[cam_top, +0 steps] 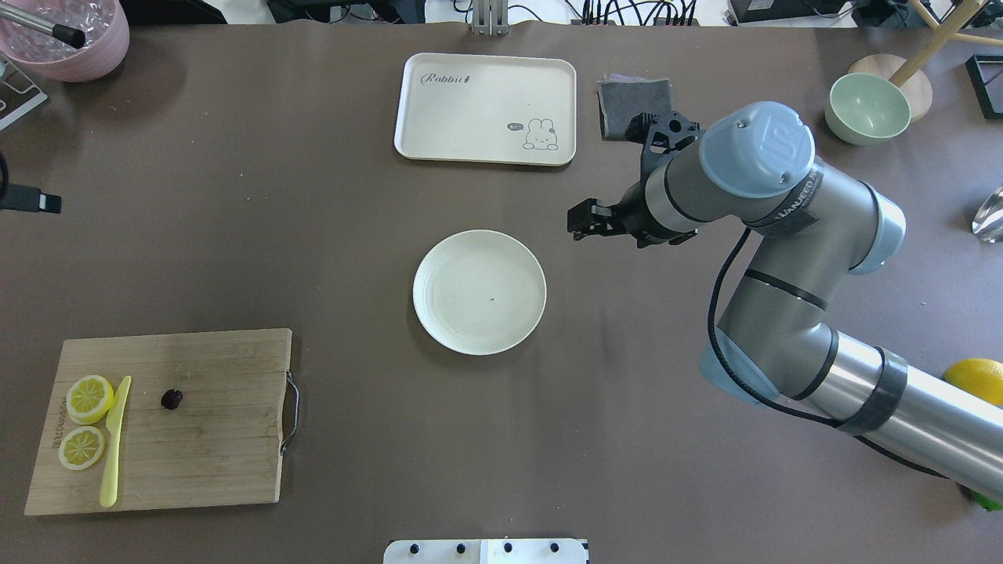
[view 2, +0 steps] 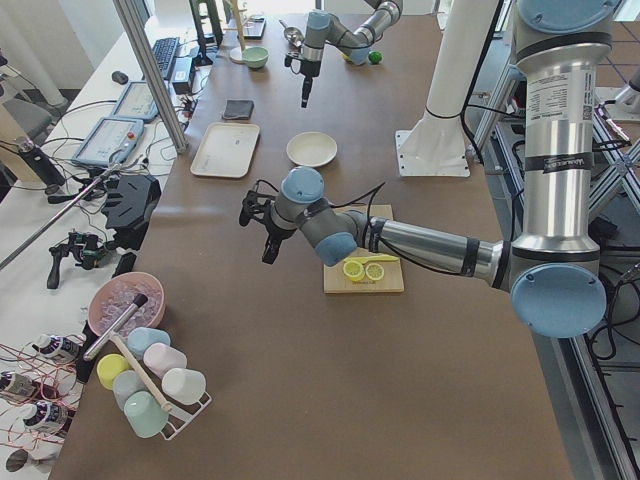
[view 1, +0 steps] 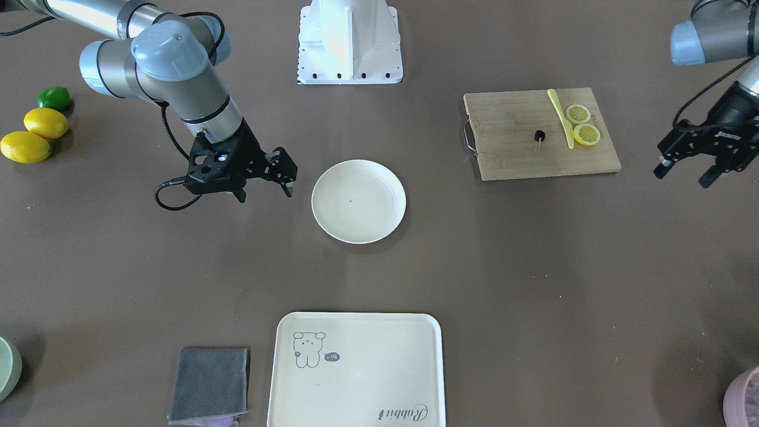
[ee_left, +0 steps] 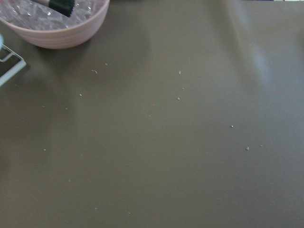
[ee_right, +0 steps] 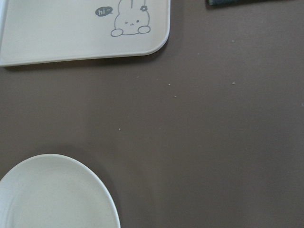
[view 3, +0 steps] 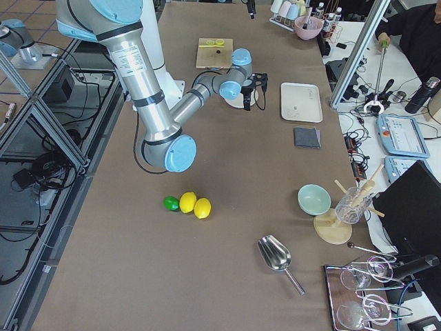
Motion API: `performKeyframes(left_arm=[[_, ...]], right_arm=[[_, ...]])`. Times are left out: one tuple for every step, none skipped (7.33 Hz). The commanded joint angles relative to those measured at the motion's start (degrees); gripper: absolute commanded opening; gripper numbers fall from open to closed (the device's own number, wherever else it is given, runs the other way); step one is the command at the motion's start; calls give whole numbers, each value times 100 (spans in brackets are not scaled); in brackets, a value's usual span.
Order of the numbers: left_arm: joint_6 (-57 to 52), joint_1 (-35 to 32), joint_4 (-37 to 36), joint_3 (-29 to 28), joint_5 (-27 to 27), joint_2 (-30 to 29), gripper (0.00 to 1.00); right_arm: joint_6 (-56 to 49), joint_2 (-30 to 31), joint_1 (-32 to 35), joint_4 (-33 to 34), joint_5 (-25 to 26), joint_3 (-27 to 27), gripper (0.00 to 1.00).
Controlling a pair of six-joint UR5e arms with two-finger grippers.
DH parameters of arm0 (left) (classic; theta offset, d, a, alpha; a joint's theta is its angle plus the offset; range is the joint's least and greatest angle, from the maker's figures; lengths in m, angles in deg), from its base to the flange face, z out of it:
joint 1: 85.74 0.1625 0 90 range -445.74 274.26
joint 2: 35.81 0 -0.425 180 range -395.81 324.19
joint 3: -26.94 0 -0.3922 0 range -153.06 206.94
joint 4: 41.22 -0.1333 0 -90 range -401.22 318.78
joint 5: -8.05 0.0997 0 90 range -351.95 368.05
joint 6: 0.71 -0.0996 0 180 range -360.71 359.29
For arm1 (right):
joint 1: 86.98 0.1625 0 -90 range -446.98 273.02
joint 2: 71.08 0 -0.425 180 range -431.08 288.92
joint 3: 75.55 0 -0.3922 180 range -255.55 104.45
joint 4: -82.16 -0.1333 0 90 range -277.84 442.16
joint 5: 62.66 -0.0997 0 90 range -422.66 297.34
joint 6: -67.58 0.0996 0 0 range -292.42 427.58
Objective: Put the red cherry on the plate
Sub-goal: 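Raise the right gripper off the plate while the left arm reaches toward the cutting board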
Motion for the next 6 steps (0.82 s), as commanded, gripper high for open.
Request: performKeyframes(left_arm=[[637, 1351, 106, 672, 1038, 465, 97], [1206, 2036, 106, 849, 1609, 537, 97], [1456, 2643, 89, 911, 2224, 538, 97], [1476, 2841, 71, 921, 2361, 538, 97], [1476, 2982, 45, 903, 2406, 546, 97], [1467, 3201, 27, 886, 2658, 660, 96]], right_arm=[[-286, 259, 393, 24, -206, 51, 100], [-470, 320, 517, 24, -198, 16, 100], [-846, 434, 718, 15, -259, -54, 100], [-1058, 470, 972, 7, -686, -159, 100], [-1086, 514, 1027, -2, -760, -168, 100], [-1061, 523, 1045, -11, -769, -212, 100]])
